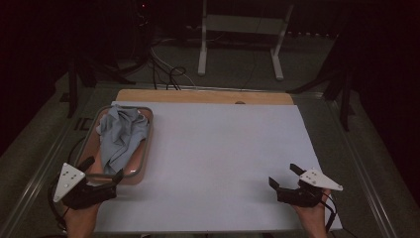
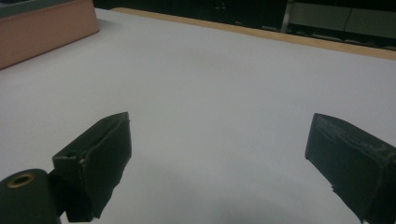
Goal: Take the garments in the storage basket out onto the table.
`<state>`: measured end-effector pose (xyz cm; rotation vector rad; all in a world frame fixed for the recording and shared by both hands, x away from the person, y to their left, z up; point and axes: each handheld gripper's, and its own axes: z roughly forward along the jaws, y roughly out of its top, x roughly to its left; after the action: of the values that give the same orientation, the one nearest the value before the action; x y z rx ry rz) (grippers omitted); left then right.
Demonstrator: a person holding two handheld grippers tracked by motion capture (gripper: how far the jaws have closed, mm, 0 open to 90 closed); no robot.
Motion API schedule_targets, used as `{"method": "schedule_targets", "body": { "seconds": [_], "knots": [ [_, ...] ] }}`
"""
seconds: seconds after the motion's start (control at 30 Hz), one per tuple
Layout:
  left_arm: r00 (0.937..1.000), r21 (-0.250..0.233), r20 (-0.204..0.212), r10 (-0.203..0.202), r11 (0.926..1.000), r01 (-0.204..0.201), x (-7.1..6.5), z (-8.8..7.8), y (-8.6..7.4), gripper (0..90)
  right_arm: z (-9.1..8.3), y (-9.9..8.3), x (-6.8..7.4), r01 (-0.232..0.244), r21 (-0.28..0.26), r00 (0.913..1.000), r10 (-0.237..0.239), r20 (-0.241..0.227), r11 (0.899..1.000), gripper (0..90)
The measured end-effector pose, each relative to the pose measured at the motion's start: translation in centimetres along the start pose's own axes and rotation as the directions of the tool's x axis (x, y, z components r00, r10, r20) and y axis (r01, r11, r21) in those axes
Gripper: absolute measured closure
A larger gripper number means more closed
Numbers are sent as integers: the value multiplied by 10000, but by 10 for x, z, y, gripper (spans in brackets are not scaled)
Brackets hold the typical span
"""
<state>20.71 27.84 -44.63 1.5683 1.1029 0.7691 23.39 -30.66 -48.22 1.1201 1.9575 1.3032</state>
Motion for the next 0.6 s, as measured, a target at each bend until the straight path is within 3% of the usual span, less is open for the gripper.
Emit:
{"method": "schedule_targets", "body": {
  "seconds": [0.23, 0.4, 0.6],
  "knots": [
    [9992, 23, -181, 358, 9994, -358, 5, 0, 11, 3, 0, 0, 1, 79, 27, 10000, -79, 21, 10000, 70],
    [9998, 217, -184, -56, 9997, 60, 11, 3, 27, 3, 1, 0, 1, 92, 15, 9999, -92, 46, 10000, 71],
    [9992, 283, -377, -109, 9995, 120, 20, 10, 38, 3, 0, 0, 1, 85, 3, 9999, -85, 54, 10000, 70]
  ]
}}
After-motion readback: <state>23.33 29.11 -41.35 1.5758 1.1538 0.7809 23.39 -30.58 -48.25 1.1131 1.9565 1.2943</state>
